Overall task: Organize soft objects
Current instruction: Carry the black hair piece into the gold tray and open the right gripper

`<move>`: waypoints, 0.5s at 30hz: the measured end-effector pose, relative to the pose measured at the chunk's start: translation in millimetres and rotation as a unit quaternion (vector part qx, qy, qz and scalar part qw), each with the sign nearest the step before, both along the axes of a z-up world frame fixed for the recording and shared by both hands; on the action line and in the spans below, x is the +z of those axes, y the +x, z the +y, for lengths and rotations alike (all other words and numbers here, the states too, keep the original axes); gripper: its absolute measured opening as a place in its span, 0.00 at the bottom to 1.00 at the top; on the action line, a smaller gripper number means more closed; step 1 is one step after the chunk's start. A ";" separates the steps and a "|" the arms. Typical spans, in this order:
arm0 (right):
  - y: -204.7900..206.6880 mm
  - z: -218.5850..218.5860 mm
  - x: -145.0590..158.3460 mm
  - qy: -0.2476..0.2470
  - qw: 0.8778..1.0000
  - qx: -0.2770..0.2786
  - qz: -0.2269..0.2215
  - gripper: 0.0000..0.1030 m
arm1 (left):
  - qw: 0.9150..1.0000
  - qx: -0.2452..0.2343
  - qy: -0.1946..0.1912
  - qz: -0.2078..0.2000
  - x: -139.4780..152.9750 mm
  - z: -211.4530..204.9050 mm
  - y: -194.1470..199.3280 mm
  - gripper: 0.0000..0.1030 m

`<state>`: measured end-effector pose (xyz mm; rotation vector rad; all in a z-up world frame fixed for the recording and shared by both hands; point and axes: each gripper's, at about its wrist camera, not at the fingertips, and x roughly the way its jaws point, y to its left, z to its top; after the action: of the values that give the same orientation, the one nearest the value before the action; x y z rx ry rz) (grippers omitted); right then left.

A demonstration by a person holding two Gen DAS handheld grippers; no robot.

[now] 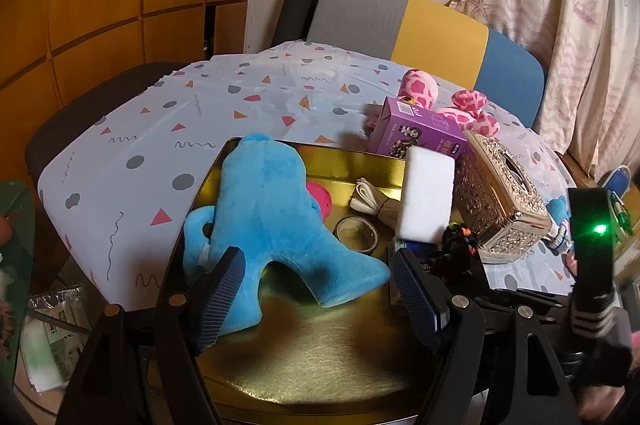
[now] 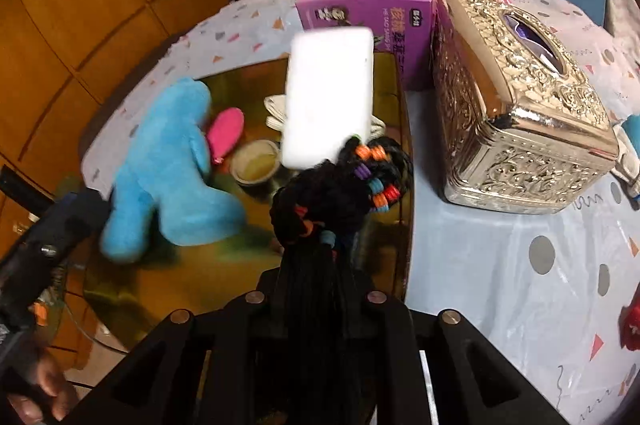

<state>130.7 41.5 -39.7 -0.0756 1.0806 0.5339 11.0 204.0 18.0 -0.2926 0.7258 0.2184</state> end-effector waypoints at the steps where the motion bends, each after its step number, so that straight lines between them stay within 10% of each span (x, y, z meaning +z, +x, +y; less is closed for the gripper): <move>1: 0.7 0.4 -1.2 -0.004 1.000 0.000 -0.002 0.18 | 1.000 -0.001 0.001 0.001 -0.2 -1.1 0.1 0.74; 15: -7.1 -11.7 12.1 0.016 0.999 -0.017 -0.026 0.32 | 1.000 -0.009 0.009 0.005 -0.6 -8.7 2.4 0.75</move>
<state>123.7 29.8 -27.6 -0.0439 1.0200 0.5162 13.3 195.3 17.4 -0.2669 0.7363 0.2089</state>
